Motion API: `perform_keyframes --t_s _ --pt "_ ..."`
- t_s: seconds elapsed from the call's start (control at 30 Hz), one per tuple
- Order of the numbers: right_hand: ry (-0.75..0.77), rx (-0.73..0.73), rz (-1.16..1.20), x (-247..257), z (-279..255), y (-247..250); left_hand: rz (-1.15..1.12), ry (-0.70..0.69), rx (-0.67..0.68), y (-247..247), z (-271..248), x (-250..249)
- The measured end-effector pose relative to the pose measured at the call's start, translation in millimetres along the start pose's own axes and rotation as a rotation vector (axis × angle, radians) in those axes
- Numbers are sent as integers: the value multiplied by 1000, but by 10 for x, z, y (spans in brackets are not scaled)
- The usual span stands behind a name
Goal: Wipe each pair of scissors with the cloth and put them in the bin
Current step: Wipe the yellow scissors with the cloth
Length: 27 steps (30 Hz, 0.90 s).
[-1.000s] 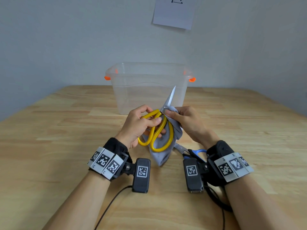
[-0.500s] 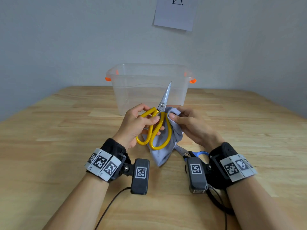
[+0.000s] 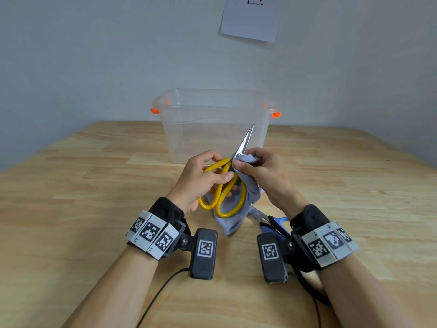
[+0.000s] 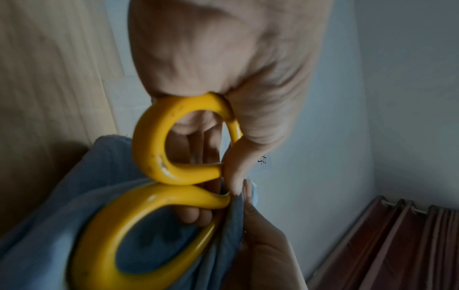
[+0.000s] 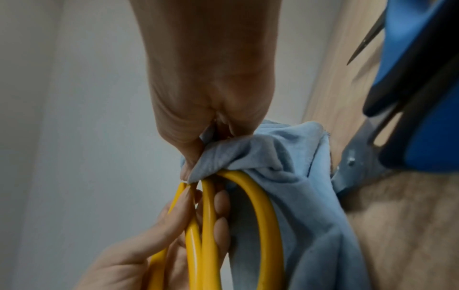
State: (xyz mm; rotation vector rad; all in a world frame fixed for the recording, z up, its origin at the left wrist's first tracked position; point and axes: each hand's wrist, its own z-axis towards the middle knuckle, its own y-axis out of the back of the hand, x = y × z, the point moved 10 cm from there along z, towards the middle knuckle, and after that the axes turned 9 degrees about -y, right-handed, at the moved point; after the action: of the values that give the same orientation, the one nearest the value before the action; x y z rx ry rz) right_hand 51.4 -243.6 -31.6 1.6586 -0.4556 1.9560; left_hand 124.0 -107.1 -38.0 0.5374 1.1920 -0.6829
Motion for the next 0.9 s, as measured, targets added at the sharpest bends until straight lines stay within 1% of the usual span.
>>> perform_keyframes --t_s 0.13,0.23,0.3,0.43,0.67,0.73,0.9 --pt "39 -19 -135 78 -33 -27 14 -2 9 5 -4 -9" --pt "80 13 -230 150 -60 -50 17 6 7 8 -10 6" --pt "82 38 -204 154 -63 -36 12 9 2 10 -8 9" --pt "28 85 -89 91 -45 -27 -1 16 4 0 -9 15" --pt "-39 132 40 11 -15 -40 -34 21 -4 17 3 0" --pt "-57 120 79 -24 -1 -10 -56 20 -12 28 9 1" --pt "-61 11 129 -76 61 126 -117 1 -73 99 33 -31"
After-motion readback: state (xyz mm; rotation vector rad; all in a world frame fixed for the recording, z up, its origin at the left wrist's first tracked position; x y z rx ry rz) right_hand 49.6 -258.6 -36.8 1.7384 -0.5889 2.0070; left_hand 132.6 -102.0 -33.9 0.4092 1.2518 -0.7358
